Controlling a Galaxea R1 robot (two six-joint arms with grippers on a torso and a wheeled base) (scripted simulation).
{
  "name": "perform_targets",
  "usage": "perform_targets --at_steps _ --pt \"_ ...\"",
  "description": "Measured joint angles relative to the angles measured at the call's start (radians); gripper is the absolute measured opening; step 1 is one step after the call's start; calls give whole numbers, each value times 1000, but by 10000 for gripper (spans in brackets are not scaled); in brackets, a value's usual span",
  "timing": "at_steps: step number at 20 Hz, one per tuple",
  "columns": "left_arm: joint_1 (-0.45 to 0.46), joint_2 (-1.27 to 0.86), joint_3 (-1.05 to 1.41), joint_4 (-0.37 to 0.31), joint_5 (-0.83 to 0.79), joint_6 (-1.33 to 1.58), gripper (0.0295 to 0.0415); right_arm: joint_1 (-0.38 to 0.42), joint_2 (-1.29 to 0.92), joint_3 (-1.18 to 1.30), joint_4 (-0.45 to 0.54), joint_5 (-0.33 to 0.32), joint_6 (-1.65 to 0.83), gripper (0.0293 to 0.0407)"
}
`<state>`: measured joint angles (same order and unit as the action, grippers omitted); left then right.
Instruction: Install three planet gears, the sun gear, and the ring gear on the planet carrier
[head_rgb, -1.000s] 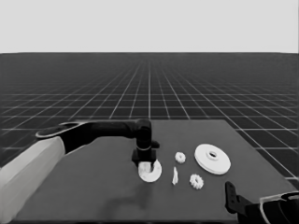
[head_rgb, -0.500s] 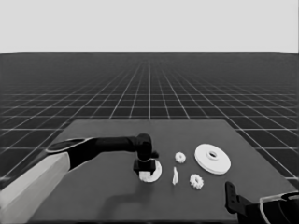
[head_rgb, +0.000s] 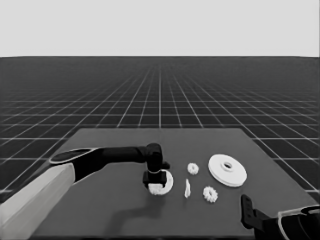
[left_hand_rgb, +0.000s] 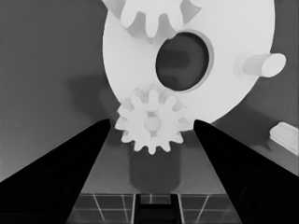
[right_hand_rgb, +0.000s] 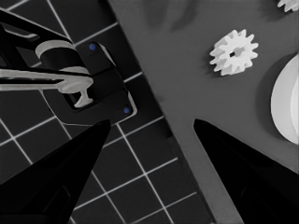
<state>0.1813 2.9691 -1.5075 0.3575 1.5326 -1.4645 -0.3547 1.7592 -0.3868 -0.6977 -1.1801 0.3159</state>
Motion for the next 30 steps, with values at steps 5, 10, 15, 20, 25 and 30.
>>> perform_targets --at_steps 5,10,15,20,25,30 --pt "-158 -19 95 -155 32 -69 385 0 0 0 0 0 0 385" --pt "-169 -19 98 -167 32 -71 385 0 0 0 0 0 0 385" --pt "-495 -1110 1014 -56 -793 1631 389 0 0 0 0 0 0 385" --pt "-521 -1207 1085 -48 -852 1802 385 0 0 0 0 0 0 385" --pt "-523 -1214 1089 -47 -856 1814 385 389 844 -1147 537 -301 678 385" --pt "-524 -1214 1090 -47 -856 1815 385 384 931 -1341 562 -301 646 385"
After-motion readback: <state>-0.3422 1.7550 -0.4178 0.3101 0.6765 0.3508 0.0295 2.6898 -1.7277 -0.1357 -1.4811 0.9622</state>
